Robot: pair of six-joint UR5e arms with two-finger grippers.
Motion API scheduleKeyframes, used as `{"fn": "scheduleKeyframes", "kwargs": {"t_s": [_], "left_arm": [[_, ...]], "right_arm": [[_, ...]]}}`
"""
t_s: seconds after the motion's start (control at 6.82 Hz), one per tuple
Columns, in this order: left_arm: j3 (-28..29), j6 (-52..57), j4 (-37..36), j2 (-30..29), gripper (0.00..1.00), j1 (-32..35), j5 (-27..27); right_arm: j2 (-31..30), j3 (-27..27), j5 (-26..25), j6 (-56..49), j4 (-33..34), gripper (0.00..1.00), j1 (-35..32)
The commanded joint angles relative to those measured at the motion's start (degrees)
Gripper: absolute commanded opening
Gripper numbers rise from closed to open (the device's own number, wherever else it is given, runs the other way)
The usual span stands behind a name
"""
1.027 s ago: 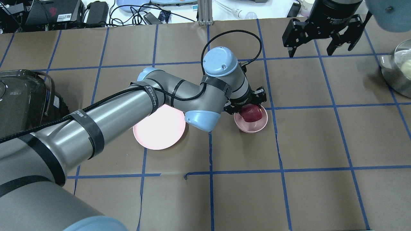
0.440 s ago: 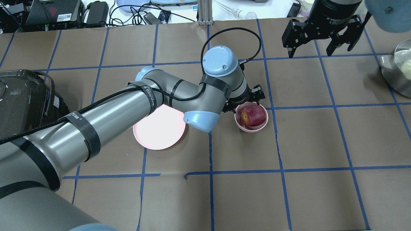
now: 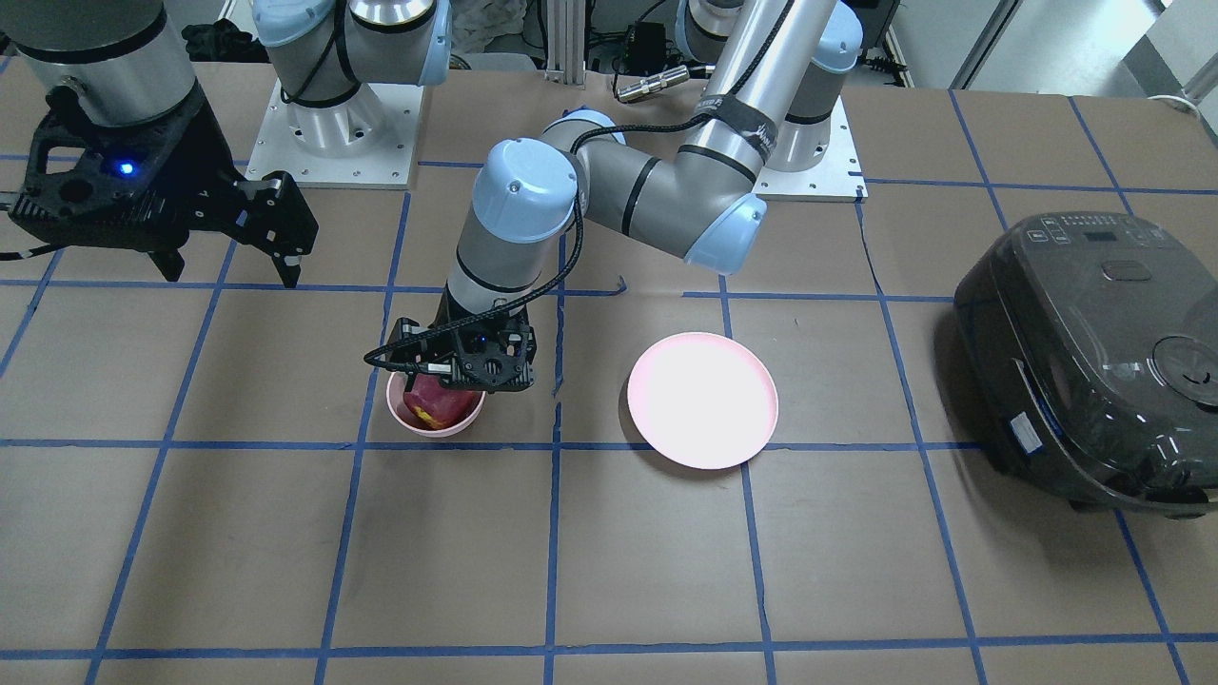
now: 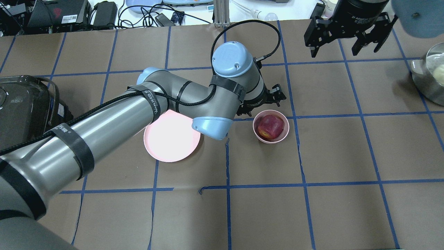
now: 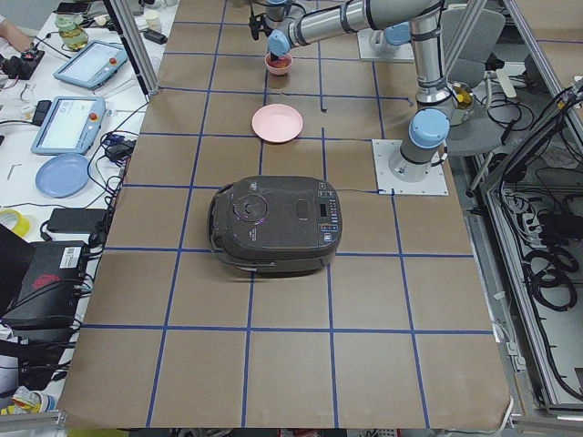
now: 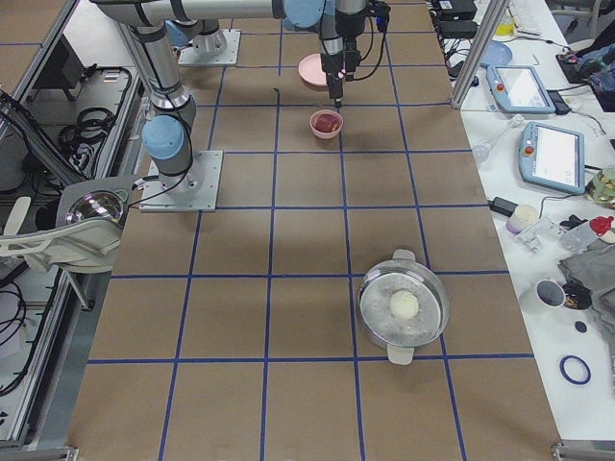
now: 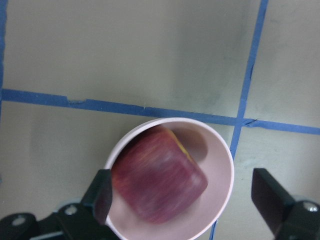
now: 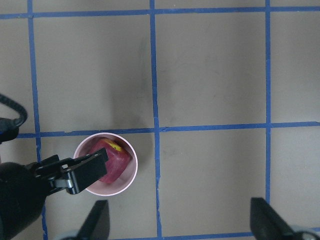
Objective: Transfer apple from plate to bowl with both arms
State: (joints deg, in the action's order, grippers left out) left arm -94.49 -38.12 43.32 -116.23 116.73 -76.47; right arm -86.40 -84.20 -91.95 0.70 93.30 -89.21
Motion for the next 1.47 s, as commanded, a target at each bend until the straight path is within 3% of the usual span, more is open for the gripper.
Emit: {"fn": "scheduleKeyframes", "kwargs": {"t_s": [0.0,0.29,0.59,0.73,1.03,1.32], "left_arm": [[-4.8,9.9,2.3,7.3,1.00,-5.1,0.3],[-3.4,24.3,19.0,16.2,1.00,-13.4,-0.1],[3.9,36.9,38.9,22.1,1.00,-24.3,-4.9],[7.0,40.1,44.1,22.8,1.00,-27.5,-6.5],[7.7,40.2,46.5,23.8,1.00,-27.7,-11.0],[7.9,40.2,49.7,24.4,1.00,-28.3,-11.1]], "right_arm": [[-0.1,-0.1,-0.2,0.1,0.6,1.00,0.0],[-0.1,-0.1,-0.1,0.0,0.3,1.00,-0.1],[-0.1,-0.3,0.0,0.2,0.1,1.00,0.0],[-0.1,-0.4,0.0,0.2,0.2,1.00,0.0],[-0.1,-0.2,-0.2,0.2,0.7,1.00,0.0],[-0.1,-0.1,0.0,0.2,0.7,1.00,0.0]]}}
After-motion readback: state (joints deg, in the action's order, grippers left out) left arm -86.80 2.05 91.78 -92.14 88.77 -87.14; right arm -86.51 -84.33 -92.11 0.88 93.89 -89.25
